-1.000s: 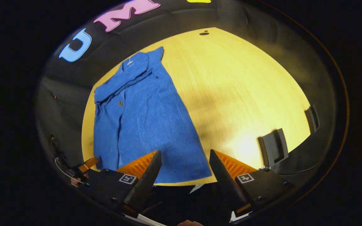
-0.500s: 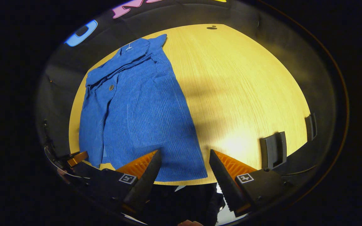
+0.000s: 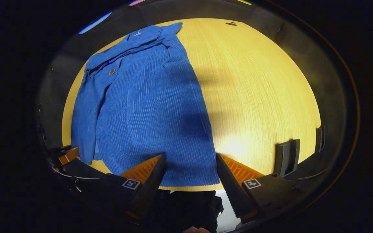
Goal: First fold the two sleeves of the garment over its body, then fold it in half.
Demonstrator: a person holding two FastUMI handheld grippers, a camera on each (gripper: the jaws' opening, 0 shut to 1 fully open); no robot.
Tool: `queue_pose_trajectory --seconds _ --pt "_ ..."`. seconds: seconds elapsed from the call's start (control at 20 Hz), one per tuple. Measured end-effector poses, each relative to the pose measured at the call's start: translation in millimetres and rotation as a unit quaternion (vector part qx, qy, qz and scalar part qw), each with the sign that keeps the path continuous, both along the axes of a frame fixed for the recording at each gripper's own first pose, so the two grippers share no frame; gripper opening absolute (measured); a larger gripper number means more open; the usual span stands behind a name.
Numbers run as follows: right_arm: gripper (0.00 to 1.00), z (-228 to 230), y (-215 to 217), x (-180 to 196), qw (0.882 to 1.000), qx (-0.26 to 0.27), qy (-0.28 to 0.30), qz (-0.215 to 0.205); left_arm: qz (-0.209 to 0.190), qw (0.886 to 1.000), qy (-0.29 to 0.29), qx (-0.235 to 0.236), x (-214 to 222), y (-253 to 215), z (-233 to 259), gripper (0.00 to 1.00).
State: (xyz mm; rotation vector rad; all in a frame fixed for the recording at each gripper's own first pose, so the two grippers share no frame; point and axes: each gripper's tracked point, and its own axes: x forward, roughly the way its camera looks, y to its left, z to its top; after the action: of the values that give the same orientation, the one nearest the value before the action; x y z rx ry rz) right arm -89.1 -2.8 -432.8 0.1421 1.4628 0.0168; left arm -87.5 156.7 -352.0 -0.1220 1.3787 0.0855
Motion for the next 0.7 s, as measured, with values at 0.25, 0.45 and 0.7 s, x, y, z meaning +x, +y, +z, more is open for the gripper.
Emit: queue_pose_trajectory --seconds 0.25,0.45,0.7 --pt "0.96 -3 4 -1 0.999 -0.03 0.01 0.041 -0.017 1.0 0.026 0.003 0 -1 1 0.74" --pt "0.57 -3 13 2 1.0 -0.016 0.025 0.011 -0.024 0.998 0.051 -0.008 4 -5 4 0.6" --pt "0.3 -5 21 2 1.0 0.01 0.029 0.0 -0.006 0.999 0.039 -0.022 9 -13 3 0.05"
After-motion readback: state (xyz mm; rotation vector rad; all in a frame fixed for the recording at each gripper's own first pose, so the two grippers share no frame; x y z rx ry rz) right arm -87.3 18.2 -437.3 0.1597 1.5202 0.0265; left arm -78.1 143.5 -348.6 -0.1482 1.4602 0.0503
